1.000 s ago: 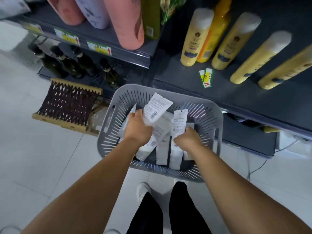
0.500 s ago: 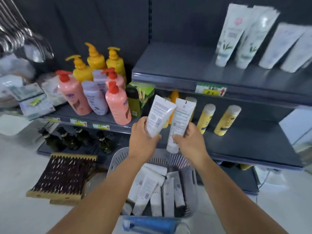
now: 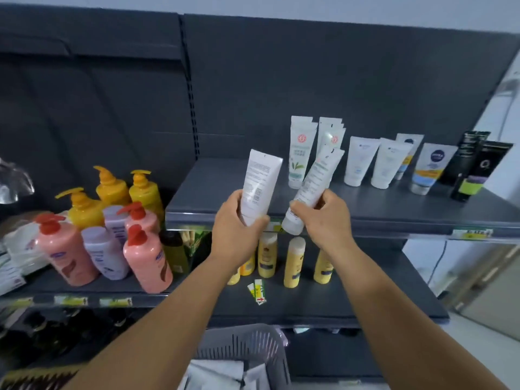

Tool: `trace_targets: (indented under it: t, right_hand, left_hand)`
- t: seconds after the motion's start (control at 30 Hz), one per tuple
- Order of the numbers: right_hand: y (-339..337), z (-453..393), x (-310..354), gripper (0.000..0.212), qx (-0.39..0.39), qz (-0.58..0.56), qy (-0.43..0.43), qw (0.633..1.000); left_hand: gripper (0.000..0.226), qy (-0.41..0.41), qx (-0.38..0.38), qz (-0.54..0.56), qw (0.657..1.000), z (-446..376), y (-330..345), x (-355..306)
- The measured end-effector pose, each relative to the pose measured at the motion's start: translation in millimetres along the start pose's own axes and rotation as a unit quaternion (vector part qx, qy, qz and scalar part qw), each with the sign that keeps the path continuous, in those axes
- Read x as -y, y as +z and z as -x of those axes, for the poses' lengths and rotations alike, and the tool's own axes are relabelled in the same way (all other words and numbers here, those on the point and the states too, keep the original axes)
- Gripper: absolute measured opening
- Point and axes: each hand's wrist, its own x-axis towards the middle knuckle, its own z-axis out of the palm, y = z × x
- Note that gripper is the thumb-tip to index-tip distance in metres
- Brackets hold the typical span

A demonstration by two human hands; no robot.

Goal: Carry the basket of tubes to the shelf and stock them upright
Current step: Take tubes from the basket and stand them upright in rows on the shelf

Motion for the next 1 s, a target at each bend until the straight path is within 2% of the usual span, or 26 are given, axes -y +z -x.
trace_targets:
  t: [0.13, 0.3, 0.43, 0.53, 0.7, 0.8, 0.9, 1.0]
  right_hand:
    - [-16.8, -46.3, -3.3, 0.037, -0.02, 0.048, -0.011, 0.999]
    - [-21.4, -104.5, -22.0, 0.052, -0.065, 0.114, 0.004, 0.991]
    - [-14.6, -125.9, -40.6, 0.061, -0.067, 0.188, 0.041, 0.979]
    - [-10.0, -131.8, -49.9, 0.064, -0.069, 0.177, 0.063, 0.98]
    - [-10.3, -132.8, -57.8, 0.056, 0.004, 0.129, 0.055, 0.99]
    - [-14.6, -131.7, -64.7, 0.058, 0.047, 0.142, 0.039, 0.988]
    - [-17.9, -133.4, -65.8, 0.043, 0.078, 0.184, 0.023, 0.98]
    - [-16.6, -134.8, -63.2, 0.041, 0.086, 0.187, 0.031, 0.978]
  left_hand:
    - [0.045, 0.004, 0.009, 0.025, 1.0, -33.5, 22.7, -23.2]
    - [0.057, 0.003, 0.049, 0.014, 0.999, -68.4, 48.9, -34.9]
    - [0.059, -0.022, 0.068, 0.003, 0.997, -82.8, 67.5, -34.3]
    - [0.062, -0.053, 0.072, 0.005, 0.996, -87.0, 78.2, -32.0]
    - [0.061, -0.067, 0.098, -0.018, 0.993, -93.4, 87.4, -26.9]
    - [0.06, -0.073, 0.118, -0.026, 0.99, -95.4, 89.2, -24.7]
    - [0.062, -0.083, 0.13, -0.027, 0.988, -96.1, 89.2, -21.7]
    - [0.062, -0.086, 0.139, -0.026, 0.986, -94.4, 89.4, -18.9]
